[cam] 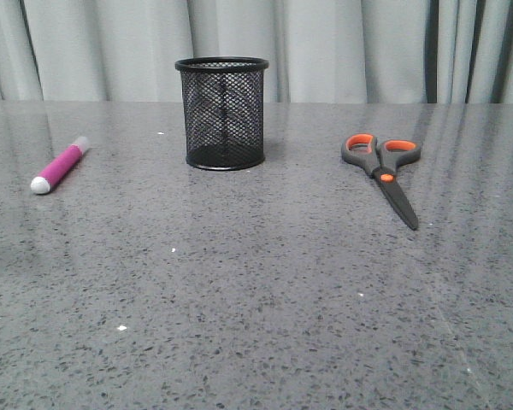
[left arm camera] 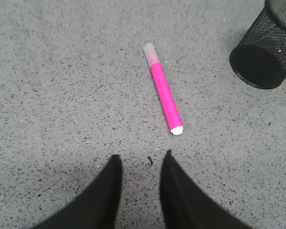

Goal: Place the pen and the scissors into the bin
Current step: 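Lower the left gripper over the pink marker pen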

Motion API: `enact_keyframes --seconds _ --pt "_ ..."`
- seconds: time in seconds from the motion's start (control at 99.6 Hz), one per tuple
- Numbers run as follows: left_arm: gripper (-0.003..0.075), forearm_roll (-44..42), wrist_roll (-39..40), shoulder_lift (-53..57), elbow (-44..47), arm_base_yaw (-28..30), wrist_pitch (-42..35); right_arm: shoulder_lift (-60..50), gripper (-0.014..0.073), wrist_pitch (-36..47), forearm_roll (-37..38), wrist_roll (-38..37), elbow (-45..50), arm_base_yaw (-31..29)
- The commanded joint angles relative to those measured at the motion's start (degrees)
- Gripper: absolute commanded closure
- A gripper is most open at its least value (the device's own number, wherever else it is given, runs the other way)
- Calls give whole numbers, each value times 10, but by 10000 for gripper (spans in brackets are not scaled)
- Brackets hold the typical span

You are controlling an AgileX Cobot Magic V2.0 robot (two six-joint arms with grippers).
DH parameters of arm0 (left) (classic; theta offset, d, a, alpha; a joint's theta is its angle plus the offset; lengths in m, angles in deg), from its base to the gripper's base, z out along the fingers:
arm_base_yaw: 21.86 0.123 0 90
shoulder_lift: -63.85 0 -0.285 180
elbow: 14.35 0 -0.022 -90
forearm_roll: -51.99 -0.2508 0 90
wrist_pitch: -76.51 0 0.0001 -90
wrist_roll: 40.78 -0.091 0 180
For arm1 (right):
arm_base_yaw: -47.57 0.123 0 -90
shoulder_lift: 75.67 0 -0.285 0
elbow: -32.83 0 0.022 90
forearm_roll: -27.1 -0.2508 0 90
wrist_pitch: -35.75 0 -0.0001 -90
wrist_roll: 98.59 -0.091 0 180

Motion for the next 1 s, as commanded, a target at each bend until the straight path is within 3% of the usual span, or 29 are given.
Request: enact_keyframes --seconds 0.0,0.161,0.472,0.994 --pt "423 16 -2 -18 -31 1 -24 2 224 29 -4 8 -23 -3" --pt "331 25 -14 -53 -58 1 -24 2 224 38 -4 8 -23 -3" --pt "332 84 -60 -139 -116 0 -15 2 224 46 -4 8 -24 -3" --pt "332 44 -61 -342 -240 -73 1 2 224 54 -4 8 -24 -3"
